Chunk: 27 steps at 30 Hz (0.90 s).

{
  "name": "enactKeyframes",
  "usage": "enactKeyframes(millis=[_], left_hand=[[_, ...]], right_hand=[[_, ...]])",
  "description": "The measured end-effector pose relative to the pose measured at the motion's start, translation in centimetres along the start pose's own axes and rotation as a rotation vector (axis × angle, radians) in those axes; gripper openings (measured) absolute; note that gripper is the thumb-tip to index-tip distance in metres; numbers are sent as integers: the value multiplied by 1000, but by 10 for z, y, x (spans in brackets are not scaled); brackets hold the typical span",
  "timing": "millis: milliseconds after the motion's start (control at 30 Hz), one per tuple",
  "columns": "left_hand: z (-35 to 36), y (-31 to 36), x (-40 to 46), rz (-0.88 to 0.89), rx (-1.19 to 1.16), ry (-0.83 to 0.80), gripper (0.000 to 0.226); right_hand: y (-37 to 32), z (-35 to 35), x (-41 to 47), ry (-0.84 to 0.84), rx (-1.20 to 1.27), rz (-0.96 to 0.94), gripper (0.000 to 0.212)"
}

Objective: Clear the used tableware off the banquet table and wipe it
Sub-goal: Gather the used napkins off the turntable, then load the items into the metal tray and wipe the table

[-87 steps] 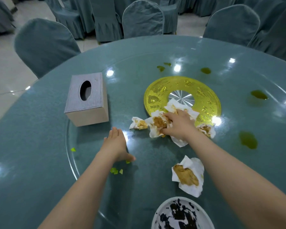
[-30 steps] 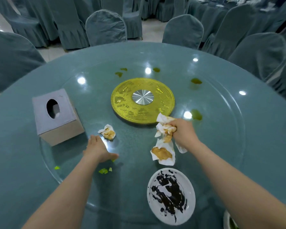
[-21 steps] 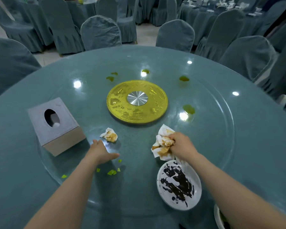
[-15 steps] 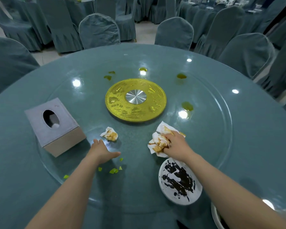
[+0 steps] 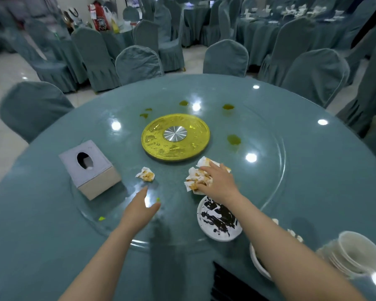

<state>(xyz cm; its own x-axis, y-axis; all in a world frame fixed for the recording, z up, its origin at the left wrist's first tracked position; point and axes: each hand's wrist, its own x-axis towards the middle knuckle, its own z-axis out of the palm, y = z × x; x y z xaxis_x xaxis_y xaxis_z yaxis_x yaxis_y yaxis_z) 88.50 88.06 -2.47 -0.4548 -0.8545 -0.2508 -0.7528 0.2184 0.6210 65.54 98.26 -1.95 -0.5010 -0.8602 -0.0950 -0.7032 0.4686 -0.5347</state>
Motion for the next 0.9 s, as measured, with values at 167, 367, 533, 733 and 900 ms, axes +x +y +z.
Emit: enactKeyframes(millis=[167, 367, 533, 733, 900], left_hand=[[-3, 11, -54, 9, -115, 67, 69], [-12, -2, -119, 20, -220, 168, 66], [-31, -33, -171, -53, -296, 261, 62], [-33, -67, -225, -128, -387, 304, 55], [-26, -86, -288, -137, -437, 249, 51]], right_hand=[[-17, 7, -44, 36, 178, -103, 51], [-59, 35, -68, -105, 252, -156, 47], [-92, 68, -94, -136, 348, -178, 37], [-89, 93, -152, -161, 338, -171, 30], [-70, 101, -212, -126, 338, -82, 29]])
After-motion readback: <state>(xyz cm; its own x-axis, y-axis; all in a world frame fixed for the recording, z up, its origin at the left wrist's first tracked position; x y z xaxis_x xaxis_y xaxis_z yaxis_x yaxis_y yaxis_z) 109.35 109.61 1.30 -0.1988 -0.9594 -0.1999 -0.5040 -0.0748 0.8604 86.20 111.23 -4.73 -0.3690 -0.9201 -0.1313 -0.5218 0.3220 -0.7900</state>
